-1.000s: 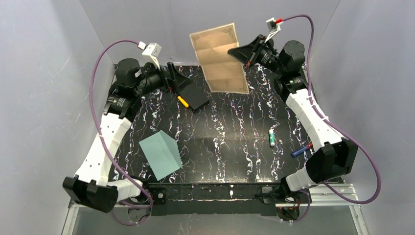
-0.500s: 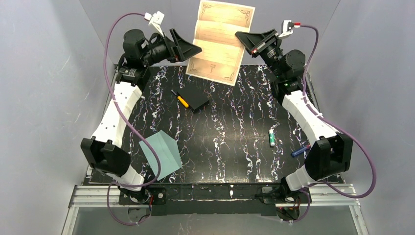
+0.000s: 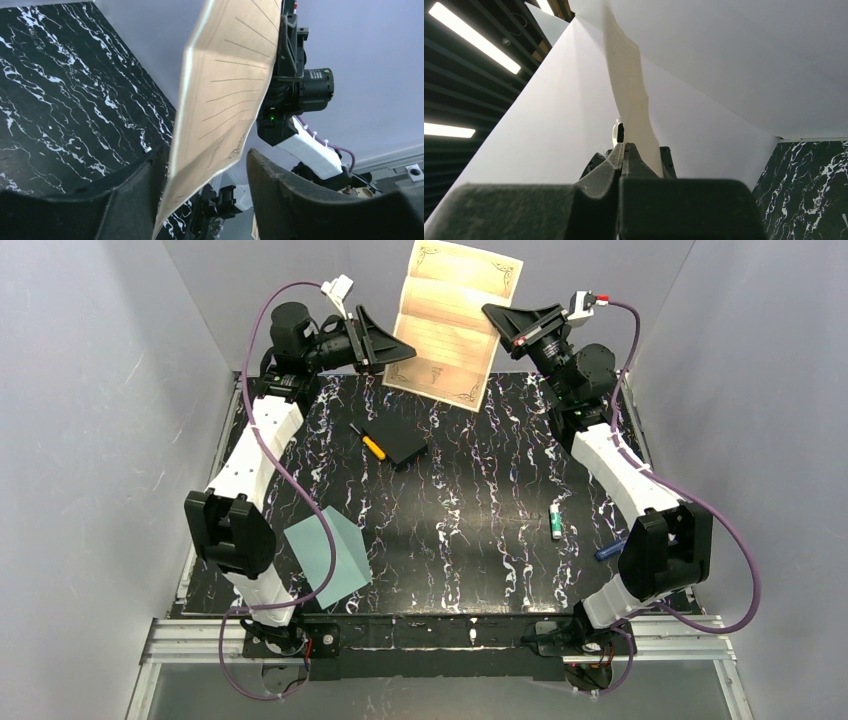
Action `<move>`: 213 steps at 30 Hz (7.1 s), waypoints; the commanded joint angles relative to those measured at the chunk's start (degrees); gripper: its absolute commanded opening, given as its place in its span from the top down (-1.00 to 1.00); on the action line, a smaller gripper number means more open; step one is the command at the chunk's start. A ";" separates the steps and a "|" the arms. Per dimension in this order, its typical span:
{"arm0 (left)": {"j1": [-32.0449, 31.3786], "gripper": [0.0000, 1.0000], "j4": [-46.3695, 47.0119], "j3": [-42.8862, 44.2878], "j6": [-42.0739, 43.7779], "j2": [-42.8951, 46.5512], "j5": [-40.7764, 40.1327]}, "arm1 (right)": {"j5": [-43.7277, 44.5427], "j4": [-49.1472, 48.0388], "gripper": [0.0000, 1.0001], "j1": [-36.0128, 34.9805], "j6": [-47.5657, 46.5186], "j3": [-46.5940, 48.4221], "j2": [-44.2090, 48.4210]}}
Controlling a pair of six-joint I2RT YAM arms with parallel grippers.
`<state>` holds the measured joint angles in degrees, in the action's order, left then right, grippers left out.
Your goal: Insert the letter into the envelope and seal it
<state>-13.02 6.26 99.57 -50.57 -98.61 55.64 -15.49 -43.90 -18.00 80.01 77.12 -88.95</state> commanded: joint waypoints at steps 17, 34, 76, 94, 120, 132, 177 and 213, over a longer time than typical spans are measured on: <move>0.37 0.43 20.25 -1.17 -21.64 1.76 2.50 | -8.32 -11.76 0.97 1.83 10.68 4.06 -0.74; 0.97 1.00 23.56 -4.20 -23.34 1.57 3.20 | -34.85 -12.51 -0.51 2.35 -10.82 11.03 -3.12; 1.46 1.00 23.55 -14.36 4.25 11.40 25.16 | -42.78 58.28 -0.52 -8.10 -69.89 26.52 -1.30; 1.50 1.00 23.67 -13.19 5.14 10.06 26.09 | -47.93 50.93 0.53 -8.26 -62.71 21.49 -1.74; 12.93 -0.82 -1.51 -20.51 10.95 17.76 -12.07 | 9.09 49.15 0.97 -7.49 -59.10 20.21 6.24; 6.80 -0.97 14.89 -19.47 -6.43 15.35 -5.65 | -6.94 26.53 0.97 -7.58 -31.41 14.11 4.14; 3.00 0.67 64.88 -16.06 -51.46 7.32 -2.49 | -7.05 -1.05 0.97 -9.95 2.62 4.90 -1.32; 10.99 -0.59 27.14 -25.09 -18.51 19.01 -3.67 | 0.90 34.02 0.97 -12.33 -33.60 14.31 4.59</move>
<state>-0.25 36.07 71.72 -73.67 -82.94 49.95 -18.65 -23.20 -28.67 59.68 87.50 -84.33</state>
